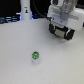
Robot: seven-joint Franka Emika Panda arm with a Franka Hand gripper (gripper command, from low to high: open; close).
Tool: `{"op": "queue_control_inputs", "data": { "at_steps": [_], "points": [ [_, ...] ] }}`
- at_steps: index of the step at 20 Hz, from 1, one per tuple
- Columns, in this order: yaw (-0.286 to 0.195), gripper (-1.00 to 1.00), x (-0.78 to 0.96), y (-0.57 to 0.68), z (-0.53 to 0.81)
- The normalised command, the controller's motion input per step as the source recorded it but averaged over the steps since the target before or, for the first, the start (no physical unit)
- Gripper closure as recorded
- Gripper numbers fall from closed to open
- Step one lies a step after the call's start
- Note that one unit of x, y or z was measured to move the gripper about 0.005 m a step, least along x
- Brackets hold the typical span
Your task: Open the kcup holder, insert the kcup into the holder, and close the kcup holder
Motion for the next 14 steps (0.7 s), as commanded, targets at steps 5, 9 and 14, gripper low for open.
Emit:
{"op": "queue_control_inputs", "data": {
  "at_steps": [5,9,14],
  "points": [
    [-0.079,1.00,0.95,-0.28,0.20],
    [-0.082,1.00,0.94,-0.30,0.20],
    [-0.080,1.00,0.93,-0.33,0.17]
  ]
}}
